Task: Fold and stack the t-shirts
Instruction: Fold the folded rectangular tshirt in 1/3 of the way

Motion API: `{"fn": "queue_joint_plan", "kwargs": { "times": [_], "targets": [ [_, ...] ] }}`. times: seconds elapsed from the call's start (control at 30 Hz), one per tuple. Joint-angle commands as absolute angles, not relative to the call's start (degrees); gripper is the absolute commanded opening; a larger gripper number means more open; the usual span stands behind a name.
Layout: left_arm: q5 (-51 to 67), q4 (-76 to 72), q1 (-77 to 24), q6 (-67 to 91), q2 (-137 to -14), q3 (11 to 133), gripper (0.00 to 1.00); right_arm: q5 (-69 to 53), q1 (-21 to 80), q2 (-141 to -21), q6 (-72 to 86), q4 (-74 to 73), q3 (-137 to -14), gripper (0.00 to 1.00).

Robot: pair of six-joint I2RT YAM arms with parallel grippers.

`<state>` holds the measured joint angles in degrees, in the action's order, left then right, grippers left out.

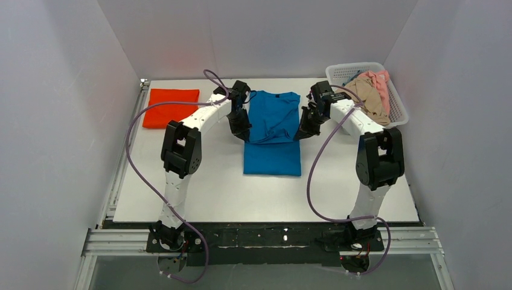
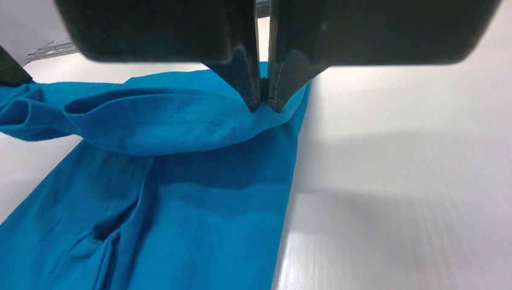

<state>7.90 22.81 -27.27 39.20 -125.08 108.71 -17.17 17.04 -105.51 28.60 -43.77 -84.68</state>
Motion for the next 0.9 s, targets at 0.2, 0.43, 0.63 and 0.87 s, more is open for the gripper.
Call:
{"fn": "queue_joint_plan", "kwargs": {
  "times": [0.2,0.43,0.63,0.87],
  "targets": [
    [10.7,32.3,-25.2,35.5,-132.2,121.6,0.53,-17.5,14.3,-115.9,30.1,-45.1,-97.3,0.61],
    [10.7,35.4,-24.2,33.9,-123.6,118.0,0.98,-19.0,15.3,-108.2,28.0,-40.6,-93.9,0.83],
    [12.0,27.6,-24.2,37.2,-105.2,91.1,0.98,-23.3,21.3,-100.2,25.4,-29.2,-76.2,0.83],
    [11.9,21.4,-24.3,42.1,-83.4,62.8,0.98,-22.2,26.8,-105.5,25.0,-23.1,-77.1,0.83]
  ]
}}
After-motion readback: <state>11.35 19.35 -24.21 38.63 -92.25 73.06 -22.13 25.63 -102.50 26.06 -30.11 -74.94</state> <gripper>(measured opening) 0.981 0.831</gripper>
